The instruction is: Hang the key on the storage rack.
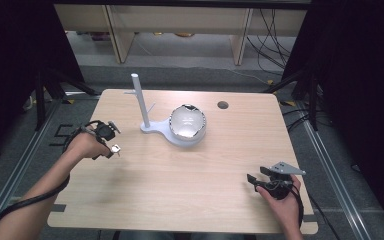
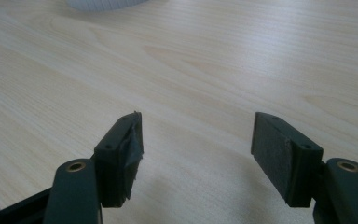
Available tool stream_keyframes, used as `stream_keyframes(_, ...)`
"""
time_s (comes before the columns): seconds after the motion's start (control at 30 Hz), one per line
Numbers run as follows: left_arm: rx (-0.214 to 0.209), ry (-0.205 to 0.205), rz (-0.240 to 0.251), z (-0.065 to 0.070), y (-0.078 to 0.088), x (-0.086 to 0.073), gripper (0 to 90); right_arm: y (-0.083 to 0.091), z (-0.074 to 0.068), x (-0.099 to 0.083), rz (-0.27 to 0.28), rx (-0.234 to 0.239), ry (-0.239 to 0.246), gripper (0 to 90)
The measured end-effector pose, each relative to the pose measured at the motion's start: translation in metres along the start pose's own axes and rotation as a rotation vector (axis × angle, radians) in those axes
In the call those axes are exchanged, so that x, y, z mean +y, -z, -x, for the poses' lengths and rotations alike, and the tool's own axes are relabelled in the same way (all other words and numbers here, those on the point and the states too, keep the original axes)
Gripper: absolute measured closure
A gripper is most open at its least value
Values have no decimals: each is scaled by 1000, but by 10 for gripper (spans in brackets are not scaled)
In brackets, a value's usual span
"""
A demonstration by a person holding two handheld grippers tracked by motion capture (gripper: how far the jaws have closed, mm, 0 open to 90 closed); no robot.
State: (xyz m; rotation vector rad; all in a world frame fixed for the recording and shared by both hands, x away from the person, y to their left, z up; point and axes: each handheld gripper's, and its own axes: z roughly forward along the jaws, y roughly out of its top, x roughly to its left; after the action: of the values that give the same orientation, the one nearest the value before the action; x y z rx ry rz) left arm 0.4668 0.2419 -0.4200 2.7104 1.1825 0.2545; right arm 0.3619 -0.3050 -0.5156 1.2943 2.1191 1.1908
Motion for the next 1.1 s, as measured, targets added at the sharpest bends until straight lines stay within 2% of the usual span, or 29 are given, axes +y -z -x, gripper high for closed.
stream_keyframes(0.03, 0, 0, 0, 0, 0, 0, 832, 0, 0, 0, 0, 0, 0, 350)
stream_keyframes(0.07, 0, -28, -15, 0, 7, 6, 831, 0, 0, 0, 8, 16, -9, 349)
stream_keyframes(0.17, -16, -40, -20, 2, 10, 11, 831, 1, 0, 0, 6, 8, -7, 349)
stream_keyframes(0.2, -23, -38, -29, 3, 12, 14, 831, 2, -3, 0, -6, 16, -47, 349)
stream_keyframes(0.3, -1, -61, -38, 3, 16, 18, 831, 2, -3, 0, -4, 10, -37, 349)
stream_keyframes(0.33, 1, -51, -21, 3, 18, 20, 831, 2, -3, 0, -3, 9, -37, 349)
stream_keyframes(0.37, 9, -68, -14, 1, 22, 22, 831, 1, -1, 0, 2, 11, -16, 349)
stream_keyframes(0.4, 13, -73, -7, 0, 26, 24, 831, 1, -1, 0, 2, 11, -15, 349)
stream_keyframes(0.5, 19, -64, 26, -5, 39, 31, 831, 1, 0, 0, 6, 7, -8, 349)
stream_keyframes(0.53, 26, -57, 47, -10, 48, 36, 831, 1, 0, 0, 3, 5, -4, 349)
stream_keyframes(0.63, 39, -53, 67, -15, 58, 41, 831, 1, -1, 0, 1, 4, -4, 350)
stream_keyframes(0.67, 44, -56, 75, -18, 63, 43, 831, 1, -1, 0, 1, 5, -3, 350)
stream_keyframes(0.7, 59, -80, 106, -22, 72, 50, 831, 1, -1, 0, 1, 5, -3, 350)
stream_keyframes(0.73, 59, -80, 106, -22, 72, 50, 831, 1, -1, 0, 2, 4, -3, 350)
stream_keyframes(0.77, 54, -61, 106, -22, 77, 52, 831, 1, -1, 0, 2, 4, -3, 350)
stream_keyframes(0.87, 67, -73, 125, -25, 93, 61, 831, 0, 0, 0, -1, 6, -4, 350)
stream_keyframes(1.07, 70, -83, 152, -25, 105, 72, 831, 0, 0, 0, -2, 6, -4, 349)
stream_keyframes(1.1, 65, -94, 164, -26, 109, 76, 831, 0, -1, 0, -7, 9, -8, 350)
